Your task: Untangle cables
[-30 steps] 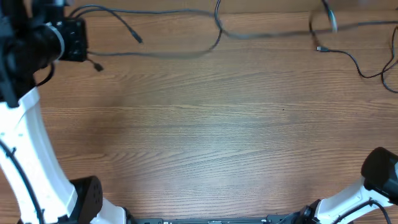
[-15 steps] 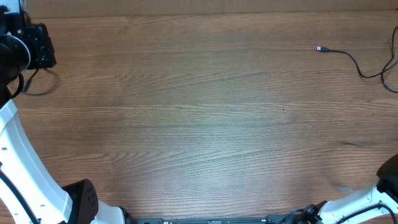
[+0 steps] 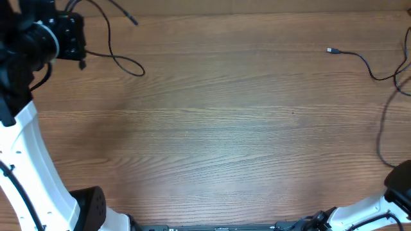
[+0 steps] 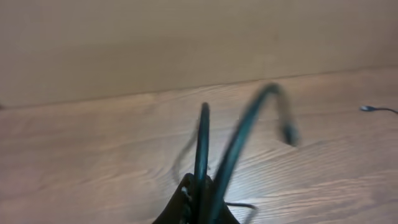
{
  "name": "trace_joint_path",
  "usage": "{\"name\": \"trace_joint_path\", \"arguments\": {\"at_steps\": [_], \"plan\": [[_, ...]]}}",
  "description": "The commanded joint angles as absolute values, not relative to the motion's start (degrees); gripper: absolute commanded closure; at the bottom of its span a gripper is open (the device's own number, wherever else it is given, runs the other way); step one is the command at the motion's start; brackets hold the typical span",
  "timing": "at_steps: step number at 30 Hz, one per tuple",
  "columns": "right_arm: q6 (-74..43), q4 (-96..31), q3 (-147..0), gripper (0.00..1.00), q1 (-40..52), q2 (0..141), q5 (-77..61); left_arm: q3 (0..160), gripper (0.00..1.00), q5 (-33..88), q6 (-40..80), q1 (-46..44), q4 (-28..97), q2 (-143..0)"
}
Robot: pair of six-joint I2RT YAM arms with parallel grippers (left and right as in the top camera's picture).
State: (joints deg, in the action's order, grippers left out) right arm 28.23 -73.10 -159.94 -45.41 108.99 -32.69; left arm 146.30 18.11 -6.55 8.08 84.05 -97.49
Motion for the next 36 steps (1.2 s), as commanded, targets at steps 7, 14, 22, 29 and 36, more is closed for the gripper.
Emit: {"name": "trace_joint_path", "arguments": {"at_steps": [7,14,22,29,36], "plan": [[33.56,-63.88,-159.70,0.96,-45.78,113.08,-24.23,146.41,0.96,19.55,-5.74,0.84,81.03,-96.03],[34.11,-57.14,-159.70,0.96,-45.76,120.38,-12.16,146.39,0.96,15.09,-5.54,-6.59,78.76,-97.51],[36.75,-42.00,-161.12,0.96,-45.82,122.23,-8.82,146.41,0.96,8.97,-5.76,-13.28,79.55,-101.89],[36.75,-32.84,-165.16,0.96,-45.76,120.11,-11.68,146.41,0.96,8.97,-5.74,-14.31,78.94,-105.36],[40.86,-31.94,-165.42,0.96,-47.20,120.11,-11.07,146.39,0.96,8.32,-6.33,-14.28,77.91,-106.24]]}}
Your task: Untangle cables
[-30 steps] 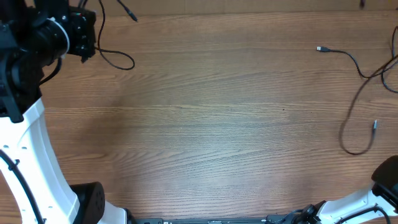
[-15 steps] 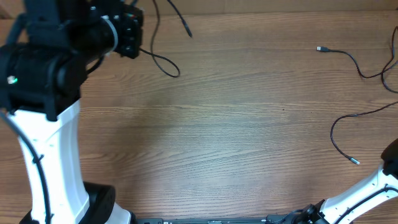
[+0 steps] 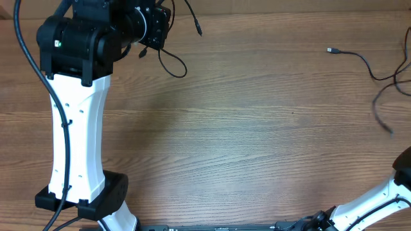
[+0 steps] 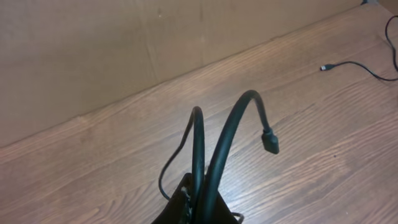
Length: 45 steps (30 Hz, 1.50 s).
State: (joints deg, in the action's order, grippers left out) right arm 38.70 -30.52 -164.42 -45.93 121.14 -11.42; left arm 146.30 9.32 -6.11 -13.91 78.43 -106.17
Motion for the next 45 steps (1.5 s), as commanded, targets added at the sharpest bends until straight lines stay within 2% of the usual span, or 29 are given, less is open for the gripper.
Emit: {"name": "trace_joint_path", "arguments": {"at_steps": [1,7,16,21,29,30,31,32,40,45], "plan": [[40.84,-33.61,-165.27,0.96,-47.66,120.11,-10.46,146.41,0.96,8.29,-6.44,-14.28,77.93,-106.24],[40.34,-47.40,-157.86,0.96,-50.96,120.57,-10.13,146.39,0.96,8.27,-7.38,-14.28,79.40,-106.24],[25.69,-61.01,-135.09,0.96,-50.74,120.62,-17.06,146.39,0.96,8.34,-7.75,-14.28,81.71,-106.28],[23.75,-58.61,-121.21,0.96,-50.74,120.62,-22.17,146.39,0.96,8.34,-9.32,-14.28,83.94,-106.30],[23.77,-44.71,-99.72,0.96,-50.46,120.62,-34.65,146.39,0.96,8.34,-10.28,-14.28,85.49,-106.30],[23.77,-43.68,-98.39,0.75,-50.30,120.62,-36.40,146.39,0.96,8.36,-10.28,-14.28,85.47,-106.30],[23.79,-42.63,-97.03,0.28,-50.09,120.62,-39.03,146.39,0.96,8.36,-10.28,-14.28,85.47,-106.30],[23.79,-41.98,-96.27,0.00,-49.80,120.62,-40.93,146.39,0.96,8.36,-10.28,-14.28,85.49,-106.30],[24.01,-44.82,-97.27,0.00,-46.74,119.98,-54.39,146.39,0.96,8.88,-10.04,-14.31,85.01,-106.63],[24.32,-50.74,-99.13,0.00,-41.36,115.48,-55.07,146.39,0.96,12.62,-9.26,-14.31,81.25,-107.22]]}}
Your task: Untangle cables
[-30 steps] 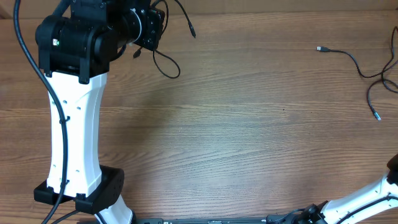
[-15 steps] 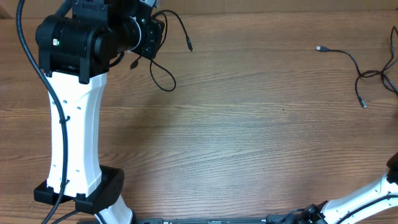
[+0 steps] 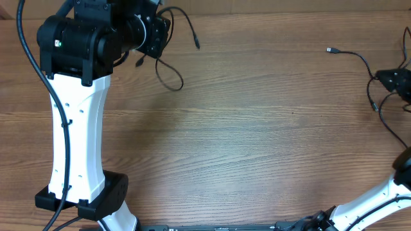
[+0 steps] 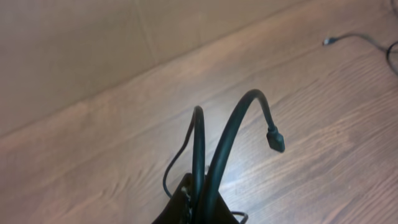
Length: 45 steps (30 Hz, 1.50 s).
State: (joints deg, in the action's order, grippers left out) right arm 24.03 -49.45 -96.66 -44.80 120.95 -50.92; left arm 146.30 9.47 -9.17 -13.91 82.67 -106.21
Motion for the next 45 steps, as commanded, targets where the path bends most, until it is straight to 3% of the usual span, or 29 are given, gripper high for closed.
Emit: {"name": "trace_joint_path", "arguments": {"at_steps": [1,6,16,17,19,20,42,45], "plan": [[24.47,-51.90,-99.13,0.00,-39.86,114.26,-54.94,146.39,0.96,13.58,-8.60,-14.31,80.29,-107.48],[23.55,-58.06,-99.13,0.00,-29.67,107.74,-55.83,146.39,0.96,20.82,-1.96,-14.28,73.25,-109.47],[18.06,-56.40,-98.65,0.00,-8.62,106.61,-56.86,146.39,0.96,41.39,22.85,-14.24,61.39,-117.93],[18.33,-56.29,-98.65,0.07,-7.27,106.61,-57.10,146.39,0.96,42.24,24.60,-14.17,61.36,-118.56],[19.57,-55.79,-98.67,0.34,-4.51,106.61,-58.30,146.39,0.96,43.59,27.18,-14.17,61.34,-119.59],[19.73,-55.37,-98.67,0.43,-3.42,106.61,-58.87,146.39,0.96,43.99,28.08,-14.17,61.39,-119.90],[19.75,-51.00,-112.25,0.48,9.10,106.06,-65.63,146.39,0.96,32.58,24.56,-14.31,60.99,-122.58],[19.92,-48.66,-112.22,0.52,10.85,106.08,-65.10,146.39,0.96,32.62,27.75,-14.28,60.99,-122.58]]}}
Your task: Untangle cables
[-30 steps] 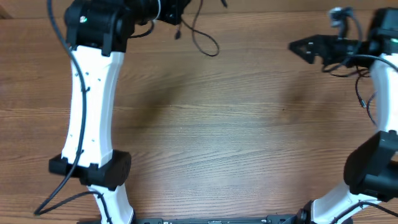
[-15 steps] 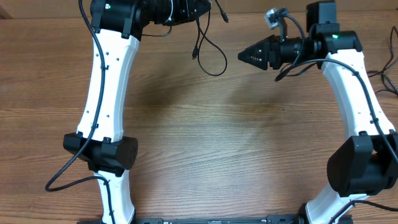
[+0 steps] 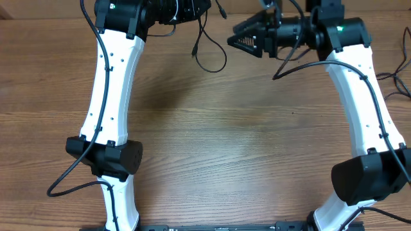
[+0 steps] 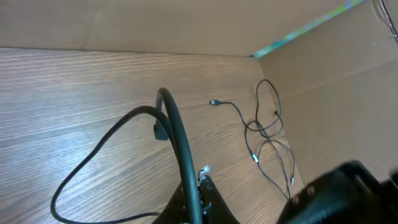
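Note:
A thick black cable [image 3: 209, 59] hangs in a loop from my left gripper [image 3: 192, 8], which sits at the table's far edge. In the left wrist view that gripper [image 4: 200, 182] is shut on the cable [image 4: 177, 134], and the cable's plug [image 4: 160, 130] hangs in the air. My right gripper [image 3: 232, 35] points left toward it, a short gap away. Its fingers are spread, with nothing seen between them. A thin black cable [image 4: 268, 134] lies tangled by the wall, its small plug [image 4: 213, 102] on the wood.
The wooden table [image 3: 225, 147] ends at a cardboard wall [image 4: 336, 68] along the far side and right. A dark cable [image 3: 286, 67] dangles beneath the right arm. The thin cable's loops [image 3: 399, 76] lie at the right edge. Both white arms reach up from the near edge.
My left gripper has moved right along the far edge with the black cable. My right gripper was at the far right by the thin cables and now faces the left gripper at top centre.
My left gripper held the black cable at the far left corner. It then stood further right with the cable raised. My right gripper showed up among the thin cables at the right edge. Now both grippers are close together at the far middle.

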{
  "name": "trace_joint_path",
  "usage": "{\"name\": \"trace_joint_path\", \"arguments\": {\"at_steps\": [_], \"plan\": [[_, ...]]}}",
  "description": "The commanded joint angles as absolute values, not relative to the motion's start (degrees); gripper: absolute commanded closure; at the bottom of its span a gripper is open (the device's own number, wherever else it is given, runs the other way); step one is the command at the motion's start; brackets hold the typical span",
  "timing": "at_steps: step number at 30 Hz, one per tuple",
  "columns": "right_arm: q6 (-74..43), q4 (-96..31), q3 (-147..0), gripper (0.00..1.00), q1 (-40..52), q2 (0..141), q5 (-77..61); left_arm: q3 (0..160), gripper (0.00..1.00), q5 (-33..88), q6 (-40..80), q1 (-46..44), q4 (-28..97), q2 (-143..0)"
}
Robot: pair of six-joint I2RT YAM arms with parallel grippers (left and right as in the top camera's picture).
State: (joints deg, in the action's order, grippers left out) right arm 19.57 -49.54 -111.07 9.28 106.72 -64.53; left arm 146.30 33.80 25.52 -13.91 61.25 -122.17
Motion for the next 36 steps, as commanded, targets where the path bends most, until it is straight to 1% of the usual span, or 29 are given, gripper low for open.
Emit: {"name": "trace_joint_path", "arguments": {"at_steps": [1,7,12,18,21,26,31,35,36], "plan": [[20.01,-48.29,-112.22,0.54,11.42,106.08,-64.29,146.39,0.96,32.62,29.74,-14.28,60.97,-122.58],[24.56,-47.99,-112.22,0.54,14.52,106.08,-63.02,146.39,0.96,37.50,36.07,-14.28,58.94,-122.58],[26.26,-46.35,-112.22,0.53,15.97,106.08,-62.39,146.39,0.96,41.06,38.30,-14.28,58.28,-122.58],[26.26,-43.79,-112.22,0.52,16.12,106.08,-57.89,146.39,0.96,43.16,38.81,-14.28,58.52,-122.58],[26.26,-41.95,-112.27,0.51,15.68,106.06,-54.81,146.39,0.96,43.13,38.81,-14.28,58.52,-122.58],[26.24,-41.19,-112.27,0.51,15.25,106.06,-51.16,146.39,0.96,43.13,38.81,-14.28,58.50,-122.58],[26.26,-40.01,-112.36,0.51,15.25,105.86,-44.03,146.39,0.96,43.13,38.79,-14.28,58.48,-122.58],[26.24,-40.12,-114.56,0.52,14.68,105.32,-41.91,146.39,0.96,43.09,38.79,-14.28,58.41,-122.58],[26.09,-40.29,-115.28,0.54,14.37,105.10,-41.82,146.39,0.96,43.09,38.76,-14.28,58.41,-122.58]]}}
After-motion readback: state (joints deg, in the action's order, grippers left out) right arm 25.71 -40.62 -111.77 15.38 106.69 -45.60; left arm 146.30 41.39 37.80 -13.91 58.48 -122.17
